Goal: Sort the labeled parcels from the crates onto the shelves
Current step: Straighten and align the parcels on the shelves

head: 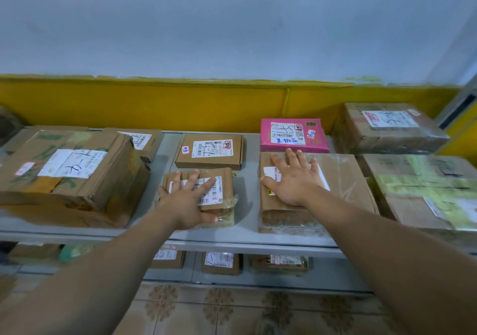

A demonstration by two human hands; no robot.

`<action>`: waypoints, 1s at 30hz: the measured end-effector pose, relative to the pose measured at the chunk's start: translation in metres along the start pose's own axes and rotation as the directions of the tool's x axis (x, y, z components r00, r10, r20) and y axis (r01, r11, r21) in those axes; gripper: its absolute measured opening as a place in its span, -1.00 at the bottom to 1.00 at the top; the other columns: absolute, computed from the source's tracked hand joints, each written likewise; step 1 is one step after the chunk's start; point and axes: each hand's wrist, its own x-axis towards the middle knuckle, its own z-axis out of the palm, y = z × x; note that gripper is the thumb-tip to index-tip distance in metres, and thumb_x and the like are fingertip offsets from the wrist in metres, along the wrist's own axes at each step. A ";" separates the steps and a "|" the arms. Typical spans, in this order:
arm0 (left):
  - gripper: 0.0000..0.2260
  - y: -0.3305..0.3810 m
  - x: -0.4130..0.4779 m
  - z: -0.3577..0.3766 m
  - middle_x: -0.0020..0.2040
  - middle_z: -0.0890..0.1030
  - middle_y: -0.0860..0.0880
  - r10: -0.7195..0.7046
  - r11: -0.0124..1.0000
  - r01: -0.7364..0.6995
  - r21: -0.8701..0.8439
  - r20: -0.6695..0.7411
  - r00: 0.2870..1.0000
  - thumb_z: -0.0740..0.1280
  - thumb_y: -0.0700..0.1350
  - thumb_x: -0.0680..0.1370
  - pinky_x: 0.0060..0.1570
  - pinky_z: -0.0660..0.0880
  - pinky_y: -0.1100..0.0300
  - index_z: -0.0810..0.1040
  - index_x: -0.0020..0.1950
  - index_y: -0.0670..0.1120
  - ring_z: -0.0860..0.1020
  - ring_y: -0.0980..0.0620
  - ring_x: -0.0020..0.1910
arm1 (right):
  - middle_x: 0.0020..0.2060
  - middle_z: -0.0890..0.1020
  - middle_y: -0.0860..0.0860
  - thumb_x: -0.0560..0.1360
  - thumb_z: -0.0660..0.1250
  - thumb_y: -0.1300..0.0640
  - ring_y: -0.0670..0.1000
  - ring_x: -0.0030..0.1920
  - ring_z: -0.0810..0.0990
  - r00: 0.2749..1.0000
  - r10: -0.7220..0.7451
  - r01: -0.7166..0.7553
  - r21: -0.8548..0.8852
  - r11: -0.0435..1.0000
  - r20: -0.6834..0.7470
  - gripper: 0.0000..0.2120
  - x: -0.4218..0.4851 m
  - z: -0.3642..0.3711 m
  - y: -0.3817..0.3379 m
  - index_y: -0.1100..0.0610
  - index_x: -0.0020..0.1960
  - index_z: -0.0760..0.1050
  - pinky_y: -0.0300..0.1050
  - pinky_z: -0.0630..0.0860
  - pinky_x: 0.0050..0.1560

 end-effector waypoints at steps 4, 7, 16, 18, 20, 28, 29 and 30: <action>-0.19 -0.006 -0.007 0.000 0.57 -0.28 0.12 0.035 0.999 -0.035 0.009 -0.007 0.999 0.22 0.42 0.44 0.40 -0.14 -0.40 -0.20 0.51 0.34 -0.30 -0.21 0.53 | 0.61 -0.11 0.06 0.54 -0.04 -0.43 0.13 0.59 -0.19 1.000 -0.009 0.009 0.005 1.000 -0.007 -0.27 0.000 0.000 0.000 -0.15 0.60 -0.08 0.26 -0.15 0.54; -0.25 -0.009 -0.009 -0.003 0.58 -0.24 0.14 0.073 0.997 -0.073 0.011 -0.016 0.997 0.21 0.39 0.47 0.40 -0.12 -0.39 -0.16 0.52 0.34 -0.27 -0.19 0.54 | 0.61 -0.10 0.06 0.54 -0.04 -0.43 0.13 0.60 -0.18 1.000 -0.010 0.010 0.001 1.000 -0.012 -0.28 -0.001 -0.001 0.001 -0.16 0.60 -0.08 0.26 -0.15 0.54; -0.28 0.013 0.016 -0.017 0.60 -0.09 0.01 -0.147 0.971 0.117 -0.209 -0.133 0.980 -0.04 0.49 0.46 0.37 -0.20 -0.42 -0.12 0.55 0.26 -0.18 -0.22 0.55 | 0.61 -0.09 0.04 0.54 -0.03 -0.42 0.12 0.59 -0.18 1.000 -0.002 0.002 0.002 1.000 -0.029 -0.29 0.000 0.003 0.002 -0.16 0.60 -0.06 0.24 -0.16 0.54; -0.24 0.017 0.026 -0.016 0.60 -0.13 0.00 -0.240 0.942 0.214 -0.259 -0.071 0.968 -0.05 0.52 0.44 0.34 -0.20 -0.46 -0.12 0.56 0.24 -0.24 -0.24 0.54 | 0.61 -0.08 0.05 0.54 -0.03 -0.42 0.12 0.59 -0.18 1.000 -0.002 0.002 0.010 1.000 -0.027 -0.30 0.001 0.003 0.002 -0.17 0.59 -0.06 0.24 -0.16 0.54; -0.25 0.015 0.031 -0.012 0.60 -0.04 -0.01 -0.254 0.937 0.231 -0.262 -0.057 0.965 -0.06 0.52 0.44 0.33 -0.17 -0.48 -0.03 0.56 0.22 -0.22 -0.24 0.54 | 0.61 -0.08 0.05 0.54 -0.02 -0.42 0.12 0.59 -0.18 1.000 -0.004 0.005 0.014 1.000 -0.027 -0.30 0.002 0.004 0.003 -0.18 0.59 -0.05 0.24 -0.16 0.54; -0.31 0.021 0.018 -0.002 0.55 0.18 0.00 -0.138 0.976 0.106 -0.190 -0.165 0.977 -0.02 0.49 0.46 0.36 -0.05 -0.41 0.15 0.51 0.19 -0.05 -0.19 0.55 | 0.61 -0.06 0.04 0.53 -0.02 -0.43 0.12 0.59 -0.17 0.999 -0.001 0.001 0.008 1.000 -0.033 -0.29 0.005 0.006 0.003 -0.18 0.58 -0.05 0.25 -0.16 0.53; -0.30 0.022 0.018 -0.002 0.55 0.17 0.00 -0.140 0.975 0.108 -0.193 -0.164 0.976 -0.03 0.49 0.46 0.36 -0.06 -0.42 0.14 0.51 0.19 -0.07 -0.19 0.55 | 0.61 -0.06 0.04 0.53 -0.02 -0.43 0.12 0.59 -0.16 0.999 0.001 0.000 0.007 1.000 -0.036 -0.29 0.005 0.006 0.003 -0.18 0.58 -0.05 0.25 -0.16 0.53; -0.30 0.022 0.018 -0.002 0.56 0.15 0.01 -0.146 0.973 0.113 -0.199 -0.161 0.976 -0.03 0.49 0.46 0.36 -0.08 -0.42 0.12 0.52 0.19 -0.09 -0.18 0.55 | 0.61 -0.06 0.04 0.52 -0.02 -0.43 0.12 0.59 -0.16 0.999 0.001 -0.001 0.005 1.000 -0.038 -0.29 0.005 0.006 0.003 -0.18 0.58 -0.05 0.25 -0.16 0.53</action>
